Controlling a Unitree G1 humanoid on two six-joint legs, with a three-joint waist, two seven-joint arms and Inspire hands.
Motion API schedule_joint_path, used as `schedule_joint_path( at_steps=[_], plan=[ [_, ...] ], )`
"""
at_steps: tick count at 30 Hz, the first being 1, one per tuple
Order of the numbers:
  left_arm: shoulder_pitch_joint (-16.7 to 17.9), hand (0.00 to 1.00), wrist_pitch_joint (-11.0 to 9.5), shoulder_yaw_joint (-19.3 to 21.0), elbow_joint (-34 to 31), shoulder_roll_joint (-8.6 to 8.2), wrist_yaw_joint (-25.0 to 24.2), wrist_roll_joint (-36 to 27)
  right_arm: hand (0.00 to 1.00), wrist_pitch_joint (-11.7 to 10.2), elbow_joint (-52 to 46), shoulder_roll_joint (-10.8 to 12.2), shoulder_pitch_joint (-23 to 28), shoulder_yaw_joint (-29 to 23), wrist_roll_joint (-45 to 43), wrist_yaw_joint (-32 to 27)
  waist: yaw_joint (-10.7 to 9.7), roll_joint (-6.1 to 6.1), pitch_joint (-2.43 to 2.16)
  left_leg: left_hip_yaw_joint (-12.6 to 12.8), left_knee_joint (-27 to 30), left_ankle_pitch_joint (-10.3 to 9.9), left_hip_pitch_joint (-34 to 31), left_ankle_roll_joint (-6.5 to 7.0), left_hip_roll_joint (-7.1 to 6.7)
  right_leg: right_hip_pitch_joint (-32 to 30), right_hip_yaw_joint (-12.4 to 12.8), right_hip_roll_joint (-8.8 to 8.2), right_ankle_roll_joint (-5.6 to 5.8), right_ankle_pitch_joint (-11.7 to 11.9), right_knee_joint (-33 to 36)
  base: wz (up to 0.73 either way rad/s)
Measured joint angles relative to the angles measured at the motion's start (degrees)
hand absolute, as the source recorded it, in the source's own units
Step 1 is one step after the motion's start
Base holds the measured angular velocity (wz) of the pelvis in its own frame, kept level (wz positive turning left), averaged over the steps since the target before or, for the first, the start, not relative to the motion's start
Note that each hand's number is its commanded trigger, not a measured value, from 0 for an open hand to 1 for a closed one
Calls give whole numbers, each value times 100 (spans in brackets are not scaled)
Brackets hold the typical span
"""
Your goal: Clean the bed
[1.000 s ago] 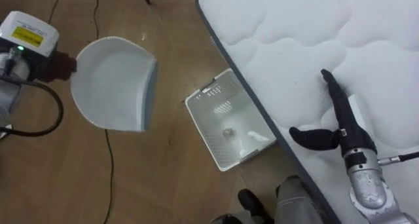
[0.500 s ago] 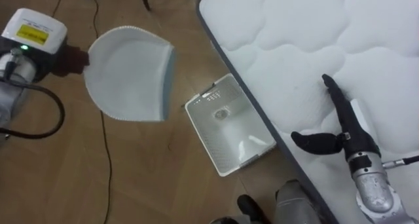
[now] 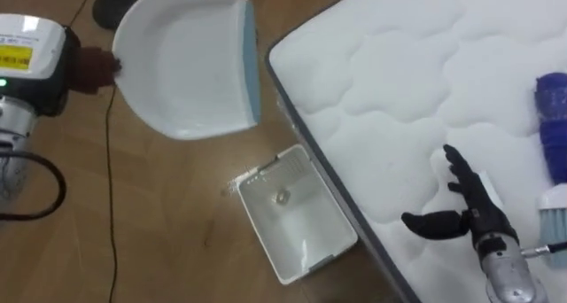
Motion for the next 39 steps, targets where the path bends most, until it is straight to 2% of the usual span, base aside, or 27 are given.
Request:
schedule_joint_path(
  at_steps=[2, 4, 5, 6, 9, 10, 11, 12, 13, 14, 15, 16, 17, 18, 19, 20, 21, 22, 23, 25, 26, 29, 31, 34, 36, 38, 39],
  plan=[
    [152, 100, -74, 156, -241, -108, 24, -10, 0, 46, 79, 14, 33, -76, 107, -7, 46, -110, -30, 21, -125, 0, 226, 0, 4, 182, 133, 62, 45, 72, -173, -47],
    [582, 100, -149, 466, -573, -280, 157, -12, 0, 67, 48, 21, 120, -85, 150, 5, 120, -289, -101, 111, -262, -10, 500, 5, 18, 365, 401, 151, 78, 187, -405, -76],
    [662, 100, -162, 516, -646, -314, 157, 4, 0, 75, 20, 19, 161, -91, 169, 5, 176, -342, -114, 128, -276, -37, 561, 13, 26, 374, 424, 164, 85, 219, -423, -115],
    [923, 100, -155, 679, -850, -412, 164, 3, 0, 168, -72, 27, 209, -87, 206, 8, 306, -475, -109, 233, -325, -117, 719, 41, 54, 361, 338, 160, 83, 277, -414, -137],
    [1472, 100, -136, 955, -1166, -903, 230, 2, 0, 287, -275, 103, 275, -81, 275, 2, 556, -630, -134, 415, -360, -364, 1007, 14, 221, 365, -431, 114, -28, 530, -532, -138],
    [1599, 100, -166, 954, -1272, -1009, 230, 3, 0, 290, -306, 201, 260, -108, 325, 1, 618, -657, -147, 567, -405, -461, 1087, -35, 332, 373, -1005, 10, -124, 668, -633, -135],
    [1620, 100, -185, 954, -1282, -1086, 230, 1, 0, 290, -306, 248, 253, -122, 347, 3, 639, -666, -151, 654, -439, -481, 1112, -38, 408, 394, -1318, -51, -171, 738, -685, -111],
    [1624, 100, -218, 954, -1293, -1236, 231, 10, 0, 289, -313, 308, 256, -125, 346, 8, 656, -663, -151, 821, -461, -500, 1135, -11, 484, 453, -1811, -135, -238, 877, -831, -95],
    [1628, 100, -279, 954, -1329, -1269, 242, -1, 0, 289, -314, 362, 252, -124, 353, 8, 682, -681, -149, 1060, -462, -508, 1147, 7, 541, 431, -2107, -156, -309, 1042, -970, -93],
    [1637, 100, -304, 954, -1360, -1269, 255, -8, 0, 290, -313, 382, 245, -124, 354, 10, 671, -676, -148, 1175, -458, -510, 1139, 15, 575, 421, -2166, -123, -324, 1155, -1098, -101],
    [1683, 100, -329, 963, -1455, -1268, 276, -74, 0, 295, -313, 425, 232, -122, 355, 16, 666, -648, -154, 1386, -507, -475, 1078, 71, 662, 445, -2133, 24, -310, 1471, -1479, -89],
    [1680, 100, -396, 984, -1525, -1291, 280, -262, 0, 306, -316, 494, 216, -130, 366, 1, 670, -603, -146, 1713, -534, -435, 1025, 119, 822, 424, -2252, 10, -76, 1452, -1351, -72],
    [1664, 100, -437, 986, -1534, -1361, 280, -342, 0, 318, -315, 514, 244, -145, 381, -8, 656, -608, -149, 1884, -569, -421, 1061, 123, 847, 446, -2361, -110, 1, 1256, -990, -67],
    [1730, 100, -493, 1006, -1608, -1526, 282, -504, 0, 353, -314, 526, 274, -135, 384, -59, 791, -663, -149, 2392, -727, -387, 1314, 117, 849, 588, -2465, -462, 48, 896, -254, -99],
    [1870, 100, -508, 1040, -1712, -1677, 281, -665, 0, 353, -348, 534, 267, -113, 369, -117, 1007, -719, -146, 2920, -839, -375, 1562, 108, 836, 863, -2533, -821, 157, 708, 168, -124],
    [1933, 100, -504, 1072, -1780, -1750, 281, -729, 0, 342, -383, 533, 258, -80, 354, -158, 1069, -757, -139, 3123, -840, -379, 1634, 106, 835, 1037, -2607, -995, 224, 652, 230, -134],
    [1951, 100, -477, 1083, -1858, -1835, 281, -883, 0, 278, -406, 538, 195, 18, 353, -229, 1209, -838, -122, 3357, -785, -394, 1675, 93, 838, 1316, -2735, -1279, 309, 603, 139, -111],
    [1948, 100, -474, 1133, -1928, -1900, 277, -1052, 0, 224, -409, 557, 59, 129, 357, -239, 1286, -936, -101, 3440, -629, -396, 1601, 96, 855, 1420, -2797, -1452, 435, 549, -157, -101],
    [1949, 100, -477, 1180, -1945, -1960, 270, -1129, 0, 200, -415, 568, -16, 186, 357, -244, 1309, -969, -81, 3402, -529, -396, 1545, 96, 899, 1403, -2834, -1423, 515, 503, -275, -107],
    [2092, 100, -475, 1249, -1947, -2245, 245, -1482, 0, 143, -422, 579, -210, 458, 344, -248, 1353, -968, -88, 2789, -305, -377, 1358, 64, 1017, 1396, -2870, -1197, 556, 468, -709, -123],
    [2114, 100, -476, 1249, -1947, -2305, 230, -1516, 0, 121, -437, 593, -207, 498, 320, -240, 1310, -978, -98, 2702, -271, -359, 1321, 32, 1039, 1460, -2871, -1124, 556, 468, -833, -90],
    [2154, 100, -500, 1244, -1962, -2637, 85, -1769, 0, 109, -552, 648, -46, 476, 317, -224, 978, -1010, -107, 2620, -241, -281, 1288, -102, 1142, 1454, -2726, -935, 512, 495, -1115, -45],
    [2249, 100, -499, 1215, -1962, -2891, 29, -1812, 0, 112, -564, 692, 34, 430, 282, -169, 770, -1031, -103, 2552, -273, -234, 1349, -183, 1226, 1407, -2654, -814, 404, 561, -1172, -53],
    [2458, 100, -499, 1016, -1960, -3095, -85, -1815, 0, 101, -572, 721, 58, 429, 281, -42, 625, -1059, -99, 2425, -251, -193, 1445, -263, 1338, 1412, -2564, -655, 290, 629, -1237, -53],
    [2497, 100, -500, 814, -1954, -3113, -204, -1932, 0, 42, -573, 721, 57, 419, 284, 4, 487, -1070, -100, 2356, -257, -154, 1450, -330, 1389, 1413, -2564, -603, 253, 646, -1233, -19],
    [2496, 72, -522, 712, -1954, -3138, -329, -2003, 0, -47, -616, 728, 55, 386, 278, 68, 413, -1084, -102, 2353, -270, -126, 1433, -379, 1434, 1341, -2512, -537, 183, 639, -1225, -15],
    [2496, 35, -525, 703, -1948, -3139, -434, -2048, 0, -83, -666, 724, 65, 374, 265, 138, 380, -1097, -96, 2336, -313, -89, 1434, -440, 1442, 1286, -2429, -497, 133, 640, -1224, -31]
  ],
)
